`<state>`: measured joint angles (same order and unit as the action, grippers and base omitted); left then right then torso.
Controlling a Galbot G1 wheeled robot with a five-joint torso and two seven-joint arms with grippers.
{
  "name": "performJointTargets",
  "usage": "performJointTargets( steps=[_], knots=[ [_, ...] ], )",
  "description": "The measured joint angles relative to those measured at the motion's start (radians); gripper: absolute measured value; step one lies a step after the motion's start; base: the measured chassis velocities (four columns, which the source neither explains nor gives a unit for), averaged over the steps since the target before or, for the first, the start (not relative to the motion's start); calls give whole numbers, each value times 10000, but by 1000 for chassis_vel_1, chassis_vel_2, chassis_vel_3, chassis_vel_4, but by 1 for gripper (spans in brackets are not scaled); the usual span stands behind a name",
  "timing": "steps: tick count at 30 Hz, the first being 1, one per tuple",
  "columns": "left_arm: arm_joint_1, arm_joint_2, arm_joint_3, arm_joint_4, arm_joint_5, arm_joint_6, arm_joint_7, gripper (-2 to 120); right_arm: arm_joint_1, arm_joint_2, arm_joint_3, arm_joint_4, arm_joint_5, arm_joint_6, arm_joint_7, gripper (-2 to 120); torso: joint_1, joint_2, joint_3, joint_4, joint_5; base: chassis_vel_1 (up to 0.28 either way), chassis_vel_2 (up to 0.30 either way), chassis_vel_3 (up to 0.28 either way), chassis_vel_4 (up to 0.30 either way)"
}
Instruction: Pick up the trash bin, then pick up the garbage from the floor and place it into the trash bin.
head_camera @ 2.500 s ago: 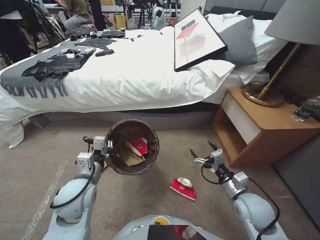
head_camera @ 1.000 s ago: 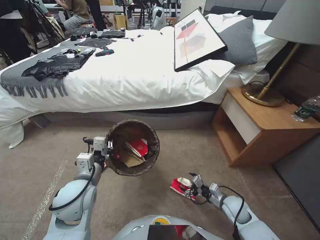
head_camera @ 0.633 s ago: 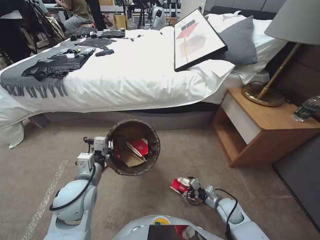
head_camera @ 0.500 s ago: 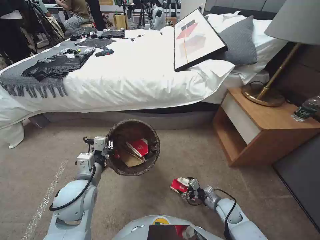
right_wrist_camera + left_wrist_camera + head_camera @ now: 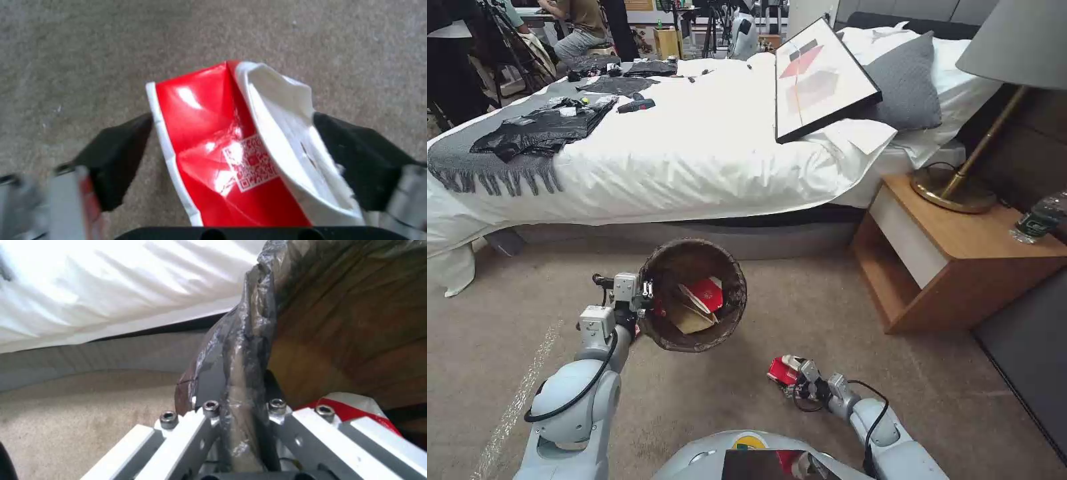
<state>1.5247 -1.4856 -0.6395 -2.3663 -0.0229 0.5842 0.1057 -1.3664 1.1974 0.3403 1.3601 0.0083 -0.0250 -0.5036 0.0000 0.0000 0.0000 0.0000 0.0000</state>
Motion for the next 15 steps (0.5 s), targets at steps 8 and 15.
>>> performJointTargets(
  steps=[8,15],
  knots=[
    [-28,25,-28,72,-92,-21,9,3,24,85,97,-197,-64,31,-97,51,0,0,0,0,-1,0,0,0,0],
    [-29,37,-46,75,-148,-28,13,3,11,134,132,-237,-41,19,6,29,0,0,0,-1,-2,0,0,0,0]
  ],
)
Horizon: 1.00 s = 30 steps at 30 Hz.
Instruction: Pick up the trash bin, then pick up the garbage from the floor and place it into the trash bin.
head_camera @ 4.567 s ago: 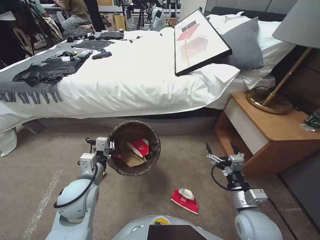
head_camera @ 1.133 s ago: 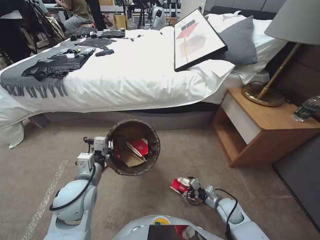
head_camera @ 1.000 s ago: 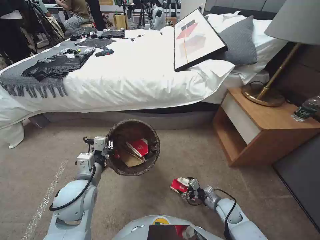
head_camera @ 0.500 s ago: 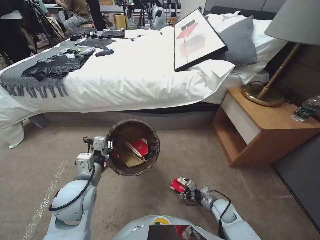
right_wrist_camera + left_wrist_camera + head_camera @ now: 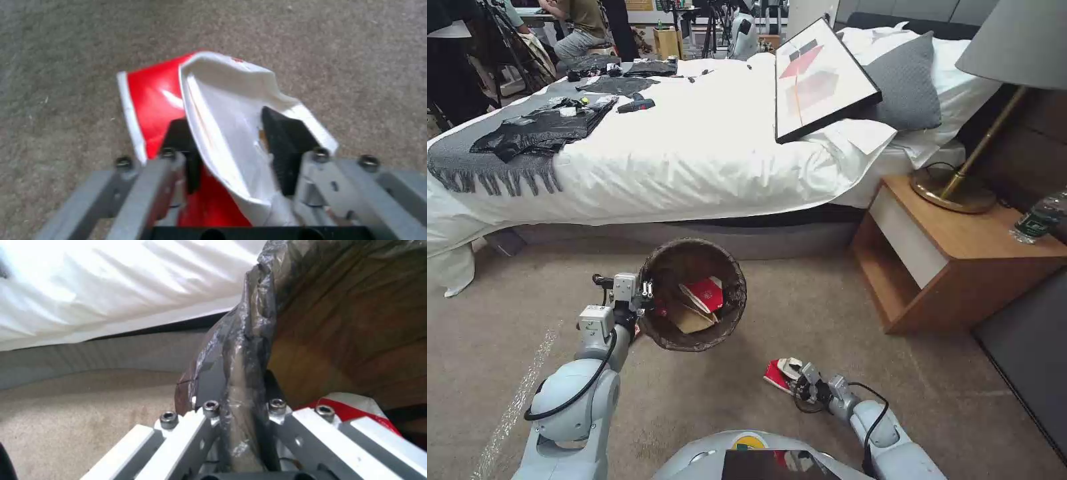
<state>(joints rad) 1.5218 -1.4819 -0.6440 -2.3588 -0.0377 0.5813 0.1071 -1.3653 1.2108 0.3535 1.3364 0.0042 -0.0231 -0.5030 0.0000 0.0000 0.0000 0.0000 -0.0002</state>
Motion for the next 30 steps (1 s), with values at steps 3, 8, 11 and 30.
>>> performJointTargets(
  steps=[3,8,11,30],
  knots=[
    [1,1,21,15,-7,-6,2,3,-22,23,29,-8,8,15,85,15,0,0,0,0,1,0,0,0,0],
    [-1,3,42,21,-10,-20,6,3,-47,34,80,-48,35,103,175,0,0,0,0,2,3,0,0,0,0],
    [-1,3,54,21,-11,-31,9,3,-52,34,102,-60,31,164,225,0,0,0,0,1,4,0,0,0,0],
    [-14,28,130,6,5,1,10,3,-1066,-551,1651,4534,988,-121,547,0,0,0,0,0,1,0,0,0,0]
  ],
)
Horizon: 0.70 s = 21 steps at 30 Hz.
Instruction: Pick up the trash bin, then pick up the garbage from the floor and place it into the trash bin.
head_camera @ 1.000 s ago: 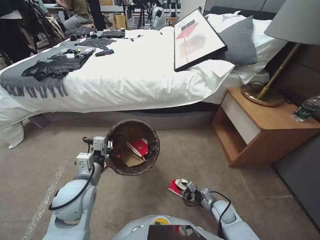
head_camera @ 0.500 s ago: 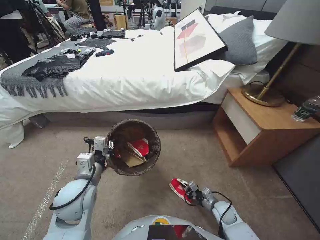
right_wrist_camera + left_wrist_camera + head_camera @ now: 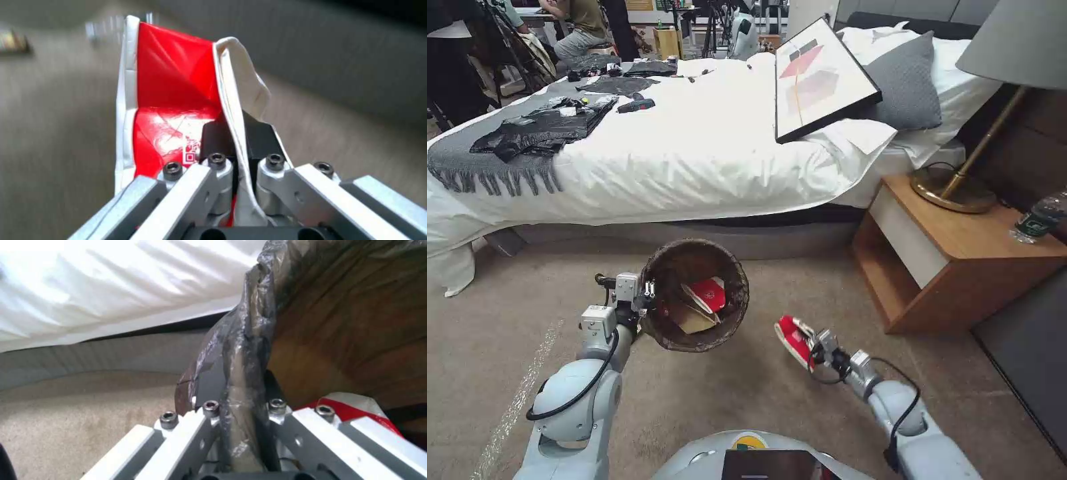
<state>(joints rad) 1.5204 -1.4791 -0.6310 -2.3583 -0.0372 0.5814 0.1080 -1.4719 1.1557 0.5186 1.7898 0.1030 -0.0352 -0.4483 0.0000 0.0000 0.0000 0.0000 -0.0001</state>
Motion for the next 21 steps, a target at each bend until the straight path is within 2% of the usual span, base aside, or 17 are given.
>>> performJointTargets(
  steps=[3,4,7,10,11,17,21],
  knots=[
    [-17,12,19,14,1,14,0,3,-79,-38,187,622,259,-198,-2,0,0,0,0,0,-1,0,0,0,0],
    [-25,17,36,29,2,22,1,3,-93,-76,387,1243,484,-355,-1,0,0,0,0,-1,0,0,0,0,0],
    [-31,27,46,44,5,29,2,3,-77,-128,557,1983,793,-600,6,0,0,0,0,1,0,0,0,0,0],
    [-39,47,60,77,5,38,4,3,-2,-171,618,3223,1429,-1066,181,0,0,0,0,1,0,0,0,0,0],
    [-39,47,60,77,5,38,4,3,-2,-171,618,3223,1429,-1066,181,0,0,0,0,1,0,0,0,0,0],
    [-85,60,143,157,25,44,6,3,475,-221,-25,4660,2195,-1832,587,0,0,0,0,-1,-1,0,0,0,0],
    [-106,60,169,176,29,52,9,3,898,-282,-437,5001,2523,-2270,631,0,0,0,0,1,0,0,0,0,0]
  ],
)
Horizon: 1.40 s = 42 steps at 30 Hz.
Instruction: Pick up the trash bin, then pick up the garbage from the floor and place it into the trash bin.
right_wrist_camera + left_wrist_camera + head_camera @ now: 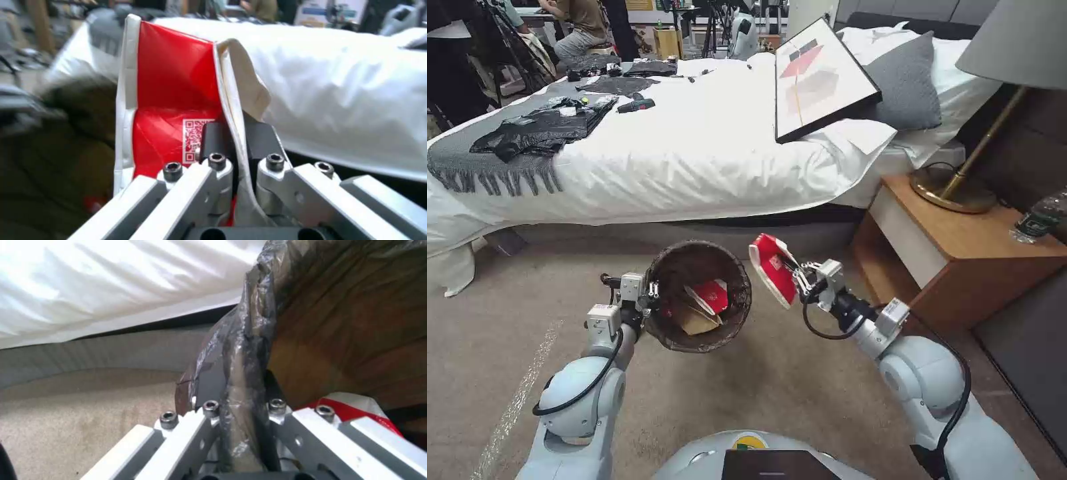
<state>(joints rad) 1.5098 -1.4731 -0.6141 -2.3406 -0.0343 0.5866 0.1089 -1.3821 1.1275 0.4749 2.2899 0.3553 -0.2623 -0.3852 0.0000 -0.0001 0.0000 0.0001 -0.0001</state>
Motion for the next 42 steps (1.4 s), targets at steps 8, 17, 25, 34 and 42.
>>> performJointTargets(
  steps=[8,17,25,34,42],
  knots=[
    [0,-18,14,4,34,6,-3,3,635,-392,-805,361,1025,-807,67,0,0,0,0,-1,-1,0,0,0,0],
    [-34,-59,138,6,118,36,-26,3,2608,-458,-3287,-148,1378,-1451,751,0,0,0,0,0,0,0,0,0,0],
    [-28,-87,124,-27,136,68,-33,3,3107,-280,-4222,-952,1226,-1495,985,0,0,0,1,-1,0,0,0,0,0],
    [-34,-121,242,-52,184,79,-39,3,3066,36,-4437,-1794,502,-1353,1264,15,0,0,0,-1,1,0,0,0,0],
    [-6,-105,212,-141,183,101,-39,3,3062,106,-4511,-1938,405,-1294,1518,43,0,0,0,0,0,0,0,0,0]
  ],
)
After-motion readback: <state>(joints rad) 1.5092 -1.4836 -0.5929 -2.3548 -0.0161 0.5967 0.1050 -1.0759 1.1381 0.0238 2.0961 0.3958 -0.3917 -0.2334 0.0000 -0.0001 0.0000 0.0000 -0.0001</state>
